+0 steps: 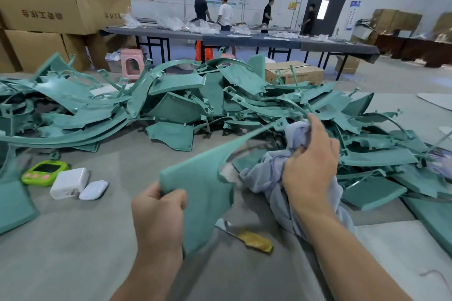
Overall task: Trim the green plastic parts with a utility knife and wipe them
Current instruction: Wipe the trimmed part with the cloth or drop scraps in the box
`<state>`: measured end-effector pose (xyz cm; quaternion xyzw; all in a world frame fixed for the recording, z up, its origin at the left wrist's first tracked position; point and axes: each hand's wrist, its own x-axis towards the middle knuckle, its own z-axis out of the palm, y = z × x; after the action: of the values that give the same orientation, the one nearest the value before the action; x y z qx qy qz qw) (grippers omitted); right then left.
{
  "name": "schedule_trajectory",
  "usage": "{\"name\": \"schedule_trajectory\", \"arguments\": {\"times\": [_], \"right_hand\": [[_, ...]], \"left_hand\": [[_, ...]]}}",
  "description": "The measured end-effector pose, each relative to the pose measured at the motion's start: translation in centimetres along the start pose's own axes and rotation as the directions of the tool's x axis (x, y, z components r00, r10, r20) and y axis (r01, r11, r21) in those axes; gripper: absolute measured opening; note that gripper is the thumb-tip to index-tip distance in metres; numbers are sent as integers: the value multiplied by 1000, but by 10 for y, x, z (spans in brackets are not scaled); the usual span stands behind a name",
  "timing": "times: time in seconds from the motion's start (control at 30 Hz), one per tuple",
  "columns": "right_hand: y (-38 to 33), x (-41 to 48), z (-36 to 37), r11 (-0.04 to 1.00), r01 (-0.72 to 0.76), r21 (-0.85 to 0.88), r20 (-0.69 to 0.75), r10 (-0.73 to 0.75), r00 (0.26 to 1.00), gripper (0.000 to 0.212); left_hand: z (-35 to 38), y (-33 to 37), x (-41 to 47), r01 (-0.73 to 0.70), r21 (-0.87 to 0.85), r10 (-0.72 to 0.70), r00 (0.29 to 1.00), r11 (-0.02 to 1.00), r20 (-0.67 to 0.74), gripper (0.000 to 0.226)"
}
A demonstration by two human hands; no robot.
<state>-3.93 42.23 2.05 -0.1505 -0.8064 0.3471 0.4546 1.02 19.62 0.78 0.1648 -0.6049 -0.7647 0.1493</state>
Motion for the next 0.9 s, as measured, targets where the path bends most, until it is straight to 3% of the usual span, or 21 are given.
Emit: {"name": "schedule_trajectory", "arguments": {"times": [0.07,0.13,0.2,0.27,0.33,0.4,0.53,0.57,0.63,0.7,0.77,0.83,0.9], "right_hand": [[-11,-10,-7,995,3,103,36,-7,999,45],[-31,-27,-13,969,185,164,121,-206,971,34],[-55,-53,-15,888,397,232,201,-443,874,38],[-72,-78,-9,817,521,246,286,-575,767,34],[-83,-97,-3,806,531,261,378,-592,712,25],[-87,-105,-5,801,490,345,464,-599,653,24],[-84,-97,-18,765,452,459,622,-640,452,25],[-81,-93,-22,766,465,443,640,-634,434,28],[-74,-84,-25,801,503,325,621,-582,526,29],[-63,-72,-25,857,508,88,480,-483,732,27],[-53,-58,-26,948,313,-53,293,-285,912,22],[-41,-42,-27,1000,28,7,199,-28,980,25],[-34,-31,-25,962,-216,170,247,170,954,28]], "left_hand": [[-1,1,4,132,-182,-134,991,974,6,19],[1,2,5,227,-285,-229,973,931,29,12],[4,1,5,306,-354,-304,951,884,65,16],[8,-2,2,346,-391,-326,938,853,119,37],[6,-3,-1,382,-425,-330,924,820,193,53],[1,-3,-1,392,-412,-324,918,822,229,54],[-2,1,6,395,-414,-367,918,820,150,56],[0,3,7,399,-407,-384,915,822,123,55],[3,6,9,381,-428,-394,917,819,61,45],[1,5,14,358,-407,-392,920,840,0,37],[-6,4,20,351,-350,-398,915,869,-70,34],[-13,3,27,375,-319,-427,897,870,-109,32],[-16,3,30,475,-239,-494,869,847,-21,32]]}}
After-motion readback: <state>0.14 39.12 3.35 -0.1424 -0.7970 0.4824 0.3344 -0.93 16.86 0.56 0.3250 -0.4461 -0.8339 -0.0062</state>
